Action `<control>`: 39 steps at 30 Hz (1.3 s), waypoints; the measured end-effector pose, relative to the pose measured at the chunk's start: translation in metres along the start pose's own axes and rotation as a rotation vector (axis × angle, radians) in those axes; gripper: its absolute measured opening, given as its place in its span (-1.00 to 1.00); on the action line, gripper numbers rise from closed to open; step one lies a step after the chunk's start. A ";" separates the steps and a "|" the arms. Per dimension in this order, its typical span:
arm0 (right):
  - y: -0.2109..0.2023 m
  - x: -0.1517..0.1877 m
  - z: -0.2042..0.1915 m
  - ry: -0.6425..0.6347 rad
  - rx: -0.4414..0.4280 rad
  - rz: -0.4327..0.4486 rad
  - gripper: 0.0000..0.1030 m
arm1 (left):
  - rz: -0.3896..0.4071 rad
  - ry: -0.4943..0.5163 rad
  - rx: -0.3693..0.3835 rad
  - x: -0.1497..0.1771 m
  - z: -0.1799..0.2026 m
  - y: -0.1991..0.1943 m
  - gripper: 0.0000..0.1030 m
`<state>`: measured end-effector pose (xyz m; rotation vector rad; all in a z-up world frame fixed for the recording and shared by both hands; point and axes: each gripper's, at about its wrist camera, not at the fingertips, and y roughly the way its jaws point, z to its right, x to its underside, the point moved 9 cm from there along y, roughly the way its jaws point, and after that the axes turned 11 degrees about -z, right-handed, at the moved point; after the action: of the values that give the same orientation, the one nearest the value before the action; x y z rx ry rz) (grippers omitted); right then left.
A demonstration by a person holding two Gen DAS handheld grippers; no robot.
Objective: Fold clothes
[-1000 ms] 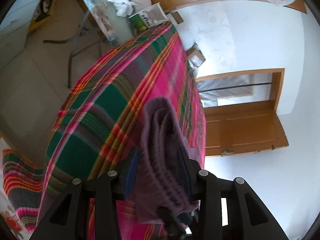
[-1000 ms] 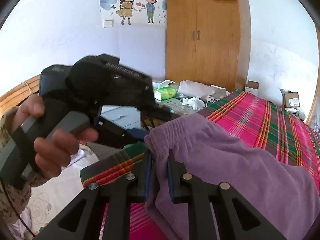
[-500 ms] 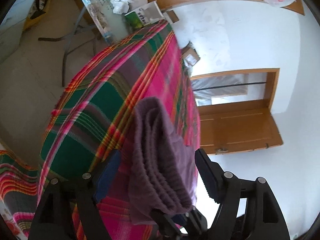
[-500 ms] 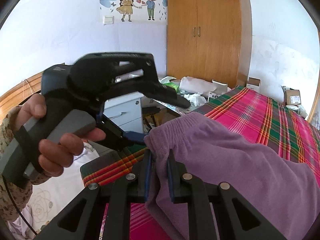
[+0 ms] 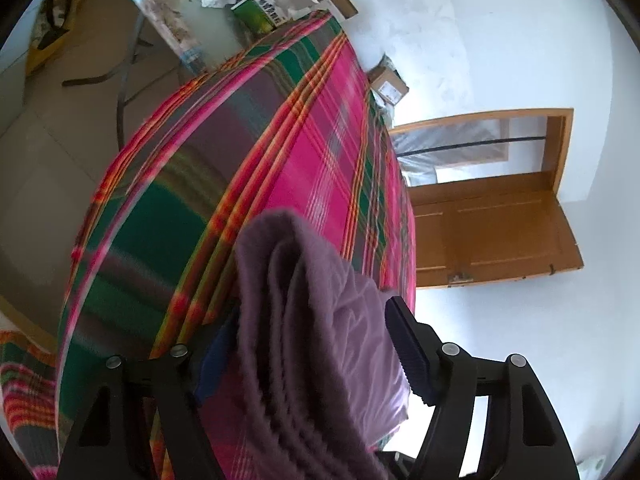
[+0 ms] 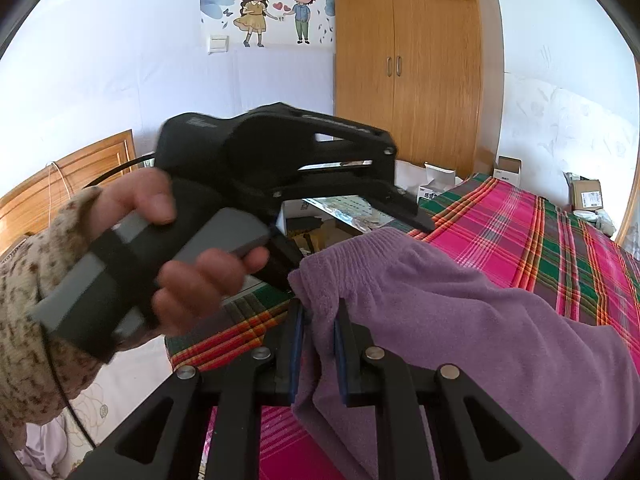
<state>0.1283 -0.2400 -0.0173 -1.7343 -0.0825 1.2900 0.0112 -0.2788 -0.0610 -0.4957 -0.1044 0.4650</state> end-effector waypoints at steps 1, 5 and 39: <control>0.000 0.000 0.000 0.002 -0.001 0.000 -0.72 | -0.014 0.000 0.007 -0.001 0.001 0.004 0.34; 0.000 0.000 0.000 0.004 -0.003 0.000 -0.72 | -0.064 -0.003 0.014 -0.004 0.001 0.018 0.04; -0.001 -0.008 -0.006 0.043 -0.027 0.004 -0.75 | -0.016 0.068 -0.084 -0.006 0.009 0.014 -0.68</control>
<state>0.1294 -0.2474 -0.0105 -1.7849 -0.0719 1.2597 -0.0017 -0.2669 -0.0600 -0.5924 -0.0625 0.4289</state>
